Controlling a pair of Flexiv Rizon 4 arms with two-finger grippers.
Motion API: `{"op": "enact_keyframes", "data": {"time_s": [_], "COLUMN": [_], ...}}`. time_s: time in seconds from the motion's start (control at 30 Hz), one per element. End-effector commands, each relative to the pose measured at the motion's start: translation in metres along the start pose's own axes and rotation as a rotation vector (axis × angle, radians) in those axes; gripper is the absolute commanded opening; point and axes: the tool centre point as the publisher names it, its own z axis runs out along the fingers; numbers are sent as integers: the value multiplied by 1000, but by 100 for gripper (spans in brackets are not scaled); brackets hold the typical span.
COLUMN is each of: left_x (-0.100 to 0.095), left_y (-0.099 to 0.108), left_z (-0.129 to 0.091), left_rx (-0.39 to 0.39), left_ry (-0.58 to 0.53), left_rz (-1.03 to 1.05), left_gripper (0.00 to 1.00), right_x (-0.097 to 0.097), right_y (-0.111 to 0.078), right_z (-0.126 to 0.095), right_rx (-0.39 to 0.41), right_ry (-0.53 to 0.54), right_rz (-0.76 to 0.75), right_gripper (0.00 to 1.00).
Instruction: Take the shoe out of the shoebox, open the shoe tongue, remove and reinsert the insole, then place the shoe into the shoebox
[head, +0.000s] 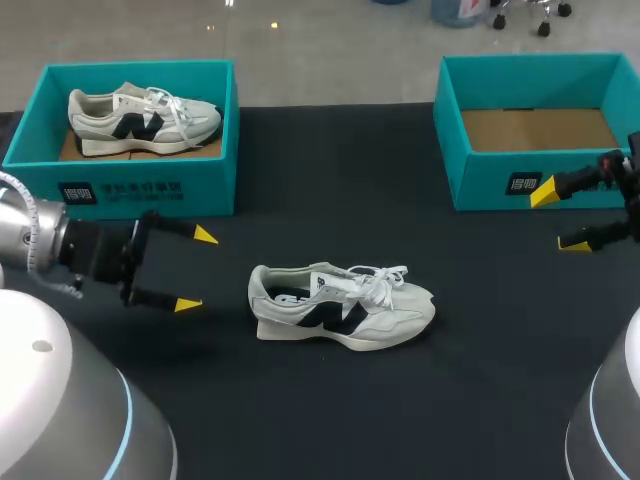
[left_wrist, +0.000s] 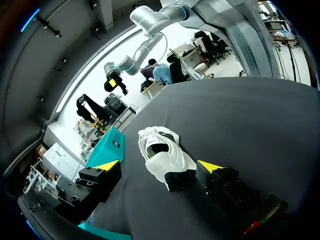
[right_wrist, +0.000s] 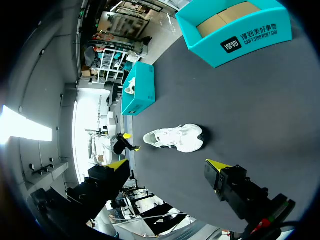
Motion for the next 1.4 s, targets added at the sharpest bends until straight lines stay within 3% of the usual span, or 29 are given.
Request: {"op": "enact_keyframes", "data": {"time_s": [0.03, 0.2, 0.37, 0.43, 0.57, 1.1, 1.4], "left_x": [0, 0, 4, 6, 4, 4, 6], "left_y": [-1, -1, 4, 5, 3, 1, 23], "left_z": [0, 0, -1, -1, -2, 2, 19], "left_rx": [-2, -2, 3, 43, 46, 58, -32], "left_ry": [1, 1, -123, -194, -247, -227, -169], "left_rz": [1, 1, -234, -338, -433, -473, -600], "left_gripper": [100, 100, 100, 100, 100, 100, 100], "right_x": [0, 0, 0, 0, 0, 0, 0], "right_y": [0, 0, 0, 0, 0, 0, 0], "right_z": [0, 0, 0, 0, 0, 0, 0], "right_rx": [0, 0, 0, 0, 0, 0, 0], "right_ry": [-1, -1, -1, -1, -1, -1, -1], "right_rz": [1, 1, 1, 1, 1, 1, 1], "right_gripper": [100, 100, 100, 100, 100, 100, 100]}}
